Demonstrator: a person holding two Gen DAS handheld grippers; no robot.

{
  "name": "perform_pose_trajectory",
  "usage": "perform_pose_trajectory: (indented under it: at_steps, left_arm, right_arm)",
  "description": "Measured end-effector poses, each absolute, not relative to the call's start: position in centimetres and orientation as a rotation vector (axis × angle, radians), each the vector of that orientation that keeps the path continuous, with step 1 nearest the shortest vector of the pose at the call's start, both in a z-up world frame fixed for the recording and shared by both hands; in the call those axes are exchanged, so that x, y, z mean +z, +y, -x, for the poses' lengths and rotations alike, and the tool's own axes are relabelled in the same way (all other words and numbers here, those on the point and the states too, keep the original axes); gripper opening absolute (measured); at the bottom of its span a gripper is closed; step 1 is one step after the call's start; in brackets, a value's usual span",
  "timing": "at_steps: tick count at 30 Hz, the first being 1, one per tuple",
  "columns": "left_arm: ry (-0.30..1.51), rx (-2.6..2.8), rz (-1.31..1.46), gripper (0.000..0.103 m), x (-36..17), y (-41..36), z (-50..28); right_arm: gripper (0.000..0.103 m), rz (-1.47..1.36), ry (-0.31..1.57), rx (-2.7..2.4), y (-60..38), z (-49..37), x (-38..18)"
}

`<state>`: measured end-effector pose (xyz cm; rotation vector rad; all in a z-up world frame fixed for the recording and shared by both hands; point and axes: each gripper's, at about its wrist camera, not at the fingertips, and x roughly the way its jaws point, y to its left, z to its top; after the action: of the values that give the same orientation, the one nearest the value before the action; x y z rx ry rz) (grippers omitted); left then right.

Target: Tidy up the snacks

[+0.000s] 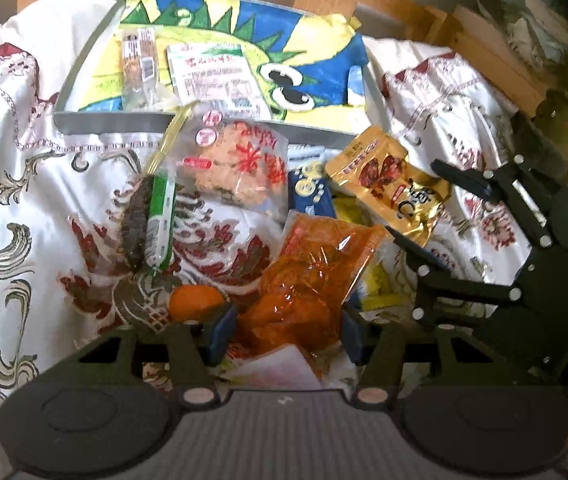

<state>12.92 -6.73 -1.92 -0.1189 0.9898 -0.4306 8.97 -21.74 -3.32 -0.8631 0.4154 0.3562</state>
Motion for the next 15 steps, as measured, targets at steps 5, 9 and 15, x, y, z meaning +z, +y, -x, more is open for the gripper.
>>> perform_pose_trajectory:
  at_steps: [5,9,15]
  left_arm:
    - [0.939,-0.428,0.125,0.058,-0.8,-7.1,-13.0]
    - [0.885,-0.410,0.135,0.058,0.2,-7.2,-13.7]
    - [0.812,-0.347,0.144,0.059,1.5,-7.4,-17.1]
  right_arm:
    - [0.060,0.877,0.392,0.347,-21.6,-8.8,-3.2]
    - [0.060,0.887,0.363,0.330,-21.7,-8.8,-3.1]
    - [0.060,0.838,0.300,0.275,-22.2,-10.7,-2.1]
